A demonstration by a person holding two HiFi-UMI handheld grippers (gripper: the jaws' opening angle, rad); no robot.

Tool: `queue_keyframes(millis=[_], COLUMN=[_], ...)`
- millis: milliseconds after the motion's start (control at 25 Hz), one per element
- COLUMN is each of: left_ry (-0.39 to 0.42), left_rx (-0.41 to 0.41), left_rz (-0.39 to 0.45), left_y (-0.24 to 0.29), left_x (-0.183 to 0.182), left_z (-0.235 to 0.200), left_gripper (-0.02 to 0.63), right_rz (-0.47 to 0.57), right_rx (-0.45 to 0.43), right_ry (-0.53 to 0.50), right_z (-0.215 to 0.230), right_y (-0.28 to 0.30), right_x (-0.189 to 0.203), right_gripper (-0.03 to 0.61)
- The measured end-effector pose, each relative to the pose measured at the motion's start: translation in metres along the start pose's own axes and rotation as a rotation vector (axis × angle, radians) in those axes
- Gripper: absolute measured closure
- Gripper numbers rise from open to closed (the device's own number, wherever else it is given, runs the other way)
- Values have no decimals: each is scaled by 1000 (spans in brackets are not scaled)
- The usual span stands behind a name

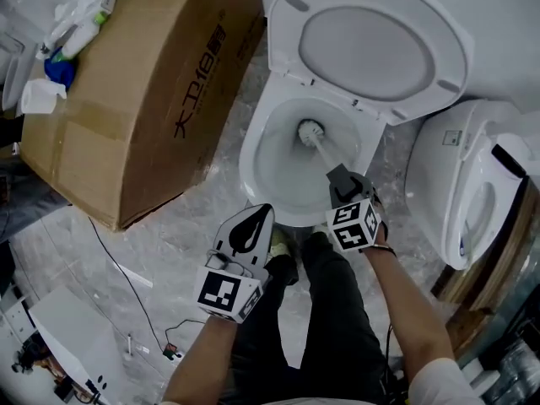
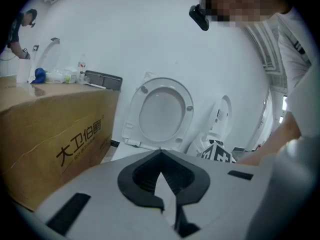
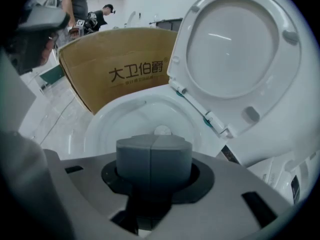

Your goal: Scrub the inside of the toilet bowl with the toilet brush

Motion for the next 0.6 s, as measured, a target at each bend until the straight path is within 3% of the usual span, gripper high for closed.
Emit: queue_keyframes(millis=[280, 600], left_ry=[3, 19], left_rx=[44, 82], left_rz=[5, 8], left_y=[-25, -66], left_x=[-52, -115], left_z=[31, 55], left_gripper=[607, 607], right_rz=[68, 162], right_rx=[-116, -180], right_ry=[168, 228], right_z=[13, 21], right_y=[-101, -219], right_x=[-12, -29], right_gripper=[422, 422])
Point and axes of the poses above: the fingertips, and each gripper's own axes: y forward along the fingers, z to its right, x out of its underside, the point moved 9 cm from there along -y, backward along the fingers, and after that the axes turned 11 degrees about y, right-handed, at the moved point
